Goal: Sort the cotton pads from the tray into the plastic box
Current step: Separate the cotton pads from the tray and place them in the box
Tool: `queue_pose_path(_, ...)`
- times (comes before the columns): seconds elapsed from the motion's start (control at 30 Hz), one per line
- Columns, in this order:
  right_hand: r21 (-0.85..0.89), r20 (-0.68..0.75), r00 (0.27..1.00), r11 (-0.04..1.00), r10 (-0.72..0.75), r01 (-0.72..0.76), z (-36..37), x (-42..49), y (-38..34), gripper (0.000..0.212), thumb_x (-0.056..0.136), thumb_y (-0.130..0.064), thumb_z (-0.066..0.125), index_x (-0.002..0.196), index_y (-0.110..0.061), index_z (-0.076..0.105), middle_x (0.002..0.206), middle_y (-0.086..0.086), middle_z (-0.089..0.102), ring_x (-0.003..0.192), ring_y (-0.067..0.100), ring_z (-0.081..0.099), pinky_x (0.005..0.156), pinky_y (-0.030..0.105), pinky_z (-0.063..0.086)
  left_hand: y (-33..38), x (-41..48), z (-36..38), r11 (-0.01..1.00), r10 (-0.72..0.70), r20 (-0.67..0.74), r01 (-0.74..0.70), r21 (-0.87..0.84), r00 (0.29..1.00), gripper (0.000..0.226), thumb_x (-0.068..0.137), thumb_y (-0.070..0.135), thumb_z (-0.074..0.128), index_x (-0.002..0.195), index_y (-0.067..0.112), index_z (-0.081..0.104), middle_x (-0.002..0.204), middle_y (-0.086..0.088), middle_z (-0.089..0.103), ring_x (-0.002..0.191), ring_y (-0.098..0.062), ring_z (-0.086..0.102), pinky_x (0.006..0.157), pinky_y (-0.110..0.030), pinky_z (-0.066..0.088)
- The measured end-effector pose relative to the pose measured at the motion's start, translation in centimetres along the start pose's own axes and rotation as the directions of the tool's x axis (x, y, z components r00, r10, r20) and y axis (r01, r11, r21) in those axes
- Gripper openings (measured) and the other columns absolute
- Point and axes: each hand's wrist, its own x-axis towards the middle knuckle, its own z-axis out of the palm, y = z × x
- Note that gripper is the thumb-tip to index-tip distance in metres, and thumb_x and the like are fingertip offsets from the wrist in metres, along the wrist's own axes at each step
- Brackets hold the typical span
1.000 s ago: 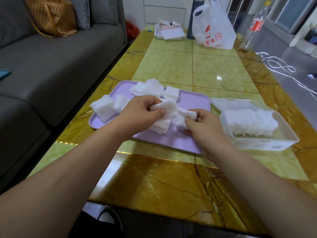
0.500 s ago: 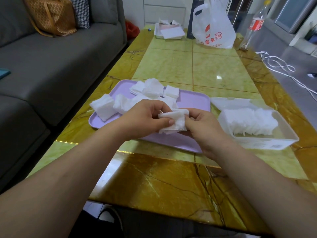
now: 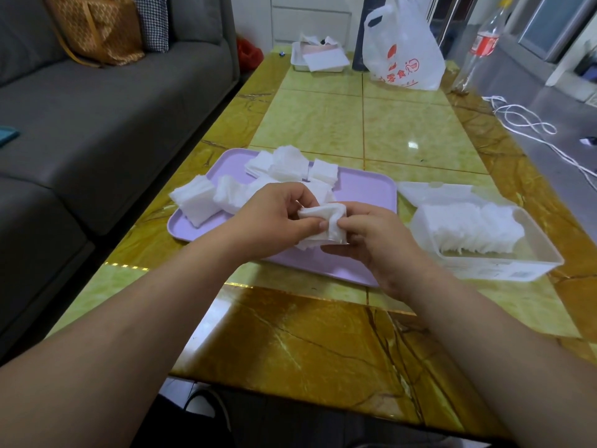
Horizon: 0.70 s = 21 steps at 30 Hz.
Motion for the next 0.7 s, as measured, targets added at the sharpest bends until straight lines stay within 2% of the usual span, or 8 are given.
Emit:
queue_pose_path(0.1, 0.014, 0.029, 0.999, 0.999, -0.037, 0.036, 0.0, -0.3, 0.0, 0.025, 0.091, -0.006, 0.064, 0.114, -0.008, 0.075, 0.109, 0.019, 0.076, 0.104, 0.031, 0.074, 0.093, 0.047, 0.06, -0.2, 0.2, 0.1, 1.0, 0.011, -0.033, -0.01, 0.028, 0.999, 0.02, 0.084, 0.028, 0.082, 0.091, 0.019, 0.065, 0.079, -0.012, 0.075, 0.072, -0.03, 0.072, 0.073, -0.052, 0.061)
queue_pose_path(0.2, -0.06, -0.068, 0.994, 0.994, -0.09, 0.086, 0.2, -0.3, 0.5, 0.023, 0.093, -0.002, 0.069, 0.115, -0.007, 0.072, 0.101, 0.014, 0.078, 0.098, 0.025, 0.076, 0.085, 0.039, 0.063, -0.2, 0.3, 0.0, 0.994, -0.002, -0.068, 0.009, 0.105, 0.998, 0.031, 0.08, 0.038, 0.083, 0.097, 0.024, 0.061, 0.068, -0.001, 0.07, 0.056, -0.007, 0.06, 0.058, -0.031, 0.054)
queue_pose_path(0.27, -0.052, -0.102, 0.992, 0.996, -0.08, 0.075, 0.1, -0.1, 0.6, 0.024, 0.094, 0.006, 0.063, 0.114, -0.006, 0.071, 0.099, 0.013, 0.078, 0.095, 0.024, 0.076, 0.082, 0.035, 0.063, 0.0, 0.2, -0.1, 0.994, -0.032, -0.039, 0.036, 0.104, 0.999, 0.038, 0.08, 0.041, 0.084, 0.108, 0.027, 0.061, 0.065, 0.003, 0.067, 0.055, -0.004, 0.059, 0.055, -0.021, 0.046)
queue_pose_path(0.33, -0.049, -0.095, 0.993, 0.997, -0.064, 0.059, 0.1, -0.1, 0.5, 0.029, 0.094, 0.011, 0.056, 0.112, -0.005, 0.071, 0.101, 0.013, 0.076, 0.096, 0.024, 0.075, 0.082, 0.035, 0.064, 0.0, 0.0, -0.2, 0.996, -0.033, 0.026, 0.031, 0.079, 0.999, 0.032, 0.085, 0.035, 0.081, 0.112, 0.025, 0.066, 0.065, 0.003, 0.067, 0.057, -0.006, 0.06, 0.058, -0.023, 0.047)
queue_pose_path(0.43, -0.066, -0.085, 0.995, 0.997, -0.049, 0.043, 0.5, -0.1, 0.5, 0.034, 0.092, 0.014, 0.05, 0.11, -0.009, 0.068, 0.105, 0.011, 0.073, 0.098, 0.022, 0.073, 0.084, 0.038, 0.064, 0.1, 0.0, 0.0, 0.999, 0.007, 0.056, -0.01, 0.045, 0.998, 0.012, 0.089, 0.022, 0.076, 0.1, 0.022, 0.073, 0.069, -0.004, 0.07, 0.059, -0.009, 0.059, 0.062, -0.027, 0.046)
queue_pose_path(0.57, -0.13, -0.095, 0.994, 0.991, -0.048, 0.036, 0.8, 0.1, 0.7, 0.036, 0.092, 0.008, 0.048, 0.109, -0.02, 0.062, 0.114, 0.007, 0.07, 0.107, 0.025, 0.07, 0.091, 0.046, 0.061, 0.4, 0.0, 0.1, 0.999, 0.013, 0.037, -0.014, 0.029, 0.999, 0.008, 0.089, 0.017, 0.076, 0.096, 0.017, 0.073, 0.068, -0.002, 0.067, 0.058, -0.01, 0.056, 0.062, -0.027, 0.045)
queue_pose_path(0.7, -0.174, -0.093, 0.995, 0.985, -0.033, 0.016, 1.0, 0.2, 0.7, 0.041, 0.09, 0.006, 0.048, 0.115, -0.025, 0.06, 0.117, 0.002, 0.068, 0.108, 0.026, 0.069, 0.094, 0.048, 0.059, 0.7, 0.0, 0.4, 0.997, 0.069, 0.044, -0.071, 0.041, 0.997, 0.01, 0.088, 0.023, 0.078, 0.091, 0.018, 0.07, 0.064, -0.005, 0.062, 0.057, -0.012, 0.052, 0.058, -0.028, 0.042)
